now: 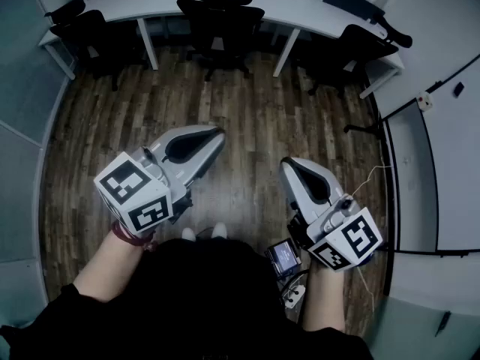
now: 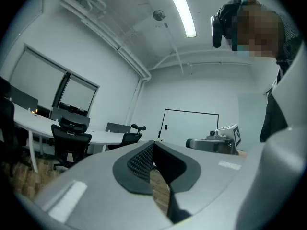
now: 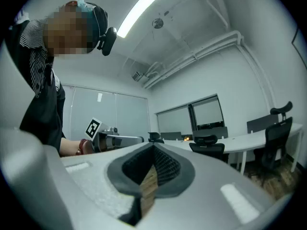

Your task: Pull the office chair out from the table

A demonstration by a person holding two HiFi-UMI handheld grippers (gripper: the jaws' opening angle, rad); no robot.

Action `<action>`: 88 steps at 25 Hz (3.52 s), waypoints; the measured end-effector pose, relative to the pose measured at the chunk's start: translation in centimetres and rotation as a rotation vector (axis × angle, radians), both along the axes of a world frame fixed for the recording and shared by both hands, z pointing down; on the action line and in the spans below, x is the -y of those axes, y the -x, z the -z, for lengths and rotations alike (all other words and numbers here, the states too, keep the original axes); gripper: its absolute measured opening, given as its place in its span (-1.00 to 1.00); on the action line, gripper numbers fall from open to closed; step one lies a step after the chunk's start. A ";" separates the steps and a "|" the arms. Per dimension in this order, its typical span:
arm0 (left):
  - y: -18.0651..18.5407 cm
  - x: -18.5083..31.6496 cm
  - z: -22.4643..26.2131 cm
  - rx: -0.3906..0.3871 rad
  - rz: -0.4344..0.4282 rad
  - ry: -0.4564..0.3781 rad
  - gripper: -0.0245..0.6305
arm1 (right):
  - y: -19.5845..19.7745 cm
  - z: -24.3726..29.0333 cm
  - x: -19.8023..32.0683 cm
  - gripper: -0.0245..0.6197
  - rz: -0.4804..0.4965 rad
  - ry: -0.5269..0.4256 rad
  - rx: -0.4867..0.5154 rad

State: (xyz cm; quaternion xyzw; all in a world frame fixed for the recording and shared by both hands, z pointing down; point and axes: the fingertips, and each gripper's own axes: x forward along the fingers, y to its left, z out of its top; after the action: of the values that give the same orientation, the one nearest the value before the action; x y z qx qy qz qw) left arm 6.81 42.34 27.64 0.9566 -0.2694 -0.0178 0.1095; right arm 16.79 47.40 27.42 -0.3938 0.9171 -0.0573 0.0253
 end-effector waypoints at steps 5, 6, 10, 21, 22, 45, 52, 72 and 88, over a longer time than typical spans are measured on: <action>-0.3 0.3 0.6 0.047 0.010 -0.038 -0.92 | 1.3 0.5 0.0 -0.92 0.049 -0.010 -0.018; -0.3 0.3 0.5 0.051 0.008 -0.041 -0.92 | 1.5 0.6 0.1 -0.92 0.047 -0.019 -0.019; -0.4 0.5 -0.2 0.063 0.006 -0.044 -0.92 | 1.5 0.4 0.6 -0.92 0.041 -0.039 -0.029; -2.6 2.2 -0.7 0.065 0.010 -0.032 -0.92 | -1.1 -0.8 1.9 -0.92 0.044 -0.001 -0.005; -3.0 2.2 -0.9 0.076 0.012 -0.032 -0.92 | -1.5 -0.9 2.0 -0.92 0.044 0.000 0.002; -2.6 9.5 -2.8 0.088 0.050 -0.005 -0.92 | -2.4 -2.9 9.9 -0.92 0.054 0.037 0.045; 0.8 17.0 -2.2 0.055 0.045 -0.008 -0.92 | 0.8 -2.0 17.1 -0.92 0.041 0.023 0.022; 10.3 32.7 -0.8 0.022 -0.085 -0.020 -0.92 | 9.8 -0.1 30.4 -0.92 -0.028 0.040 -0.004; 14.0 37.9 -2.2 0.018 -0.075 -0.014 -0.92 | 13.2 -1.2 36.5 -0.92 -0.018 0.061 -0.006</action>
State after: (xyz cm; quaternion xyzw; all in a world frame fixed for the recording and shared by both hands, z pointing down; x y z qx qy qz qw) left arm -7.20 4.46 29.87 0.9669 -0.2342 -0.0070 0.1009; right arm 3.64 10.94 28.62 -0.4027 0.9114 -0.0839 0.0111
